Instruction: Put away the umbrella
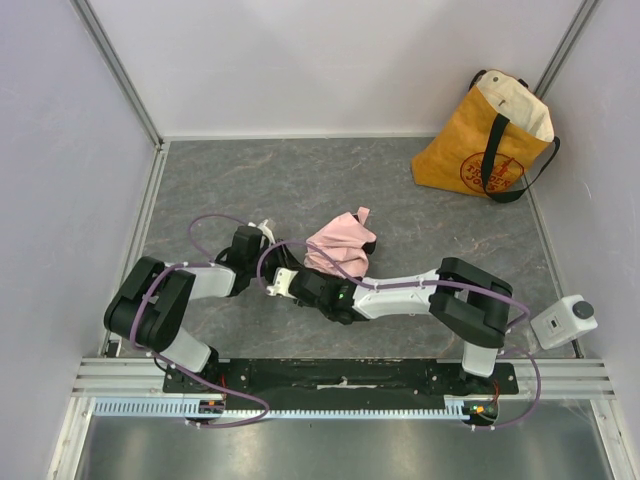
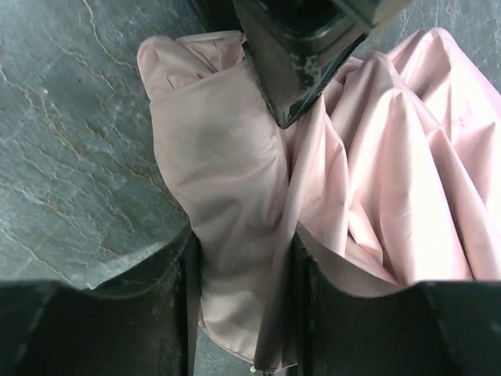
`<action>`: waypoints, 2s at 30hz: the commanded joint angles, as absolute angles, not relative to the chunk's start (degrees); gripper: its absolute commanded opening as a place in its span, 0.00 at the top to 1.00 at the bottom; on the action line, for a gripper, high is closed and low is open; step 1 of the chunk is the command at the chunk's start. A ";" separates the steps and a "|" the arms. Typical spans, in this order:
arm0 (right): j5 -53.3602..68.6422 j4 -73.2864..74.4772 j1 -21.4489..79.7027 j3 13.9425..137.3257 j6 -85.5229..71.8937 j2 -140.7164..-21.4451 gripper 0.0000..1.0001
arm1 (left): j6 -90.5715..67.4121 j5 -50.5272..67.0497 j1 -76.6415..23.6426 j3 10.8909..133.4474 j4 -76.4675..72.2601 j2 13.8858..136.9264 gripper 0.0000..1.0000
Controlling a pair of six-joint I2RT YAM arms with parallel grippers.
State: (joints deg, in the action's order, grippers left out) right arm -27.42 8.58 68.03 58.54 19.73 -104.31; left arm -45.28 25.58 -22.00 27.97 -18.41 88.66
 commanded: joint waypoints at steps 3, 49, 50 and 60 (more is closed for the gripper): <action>-20.40 9.14 66.18 59.85 12.49 -109.86 0.77 | -40.25 18.11 -21.97 26.63 -8.79 89.65 0.98; 42.37 19.07 37.97 68.12 -2.90 -134.12 1.00 | -48.42 17.66 -19.51 12.14 -19.51 61.62 0.16; 42.19 19.51 37.97 68.38 -3.25 -134.30 1.00 | -49.65 18.28 -19.42 10.91 -20.64 60.65 0.19; 48.95 22.59 37.97 71.45 -4.65 -137.02 1.00 | -76.17 12.31 -19.77 4.30 -14.68 54.84 0.11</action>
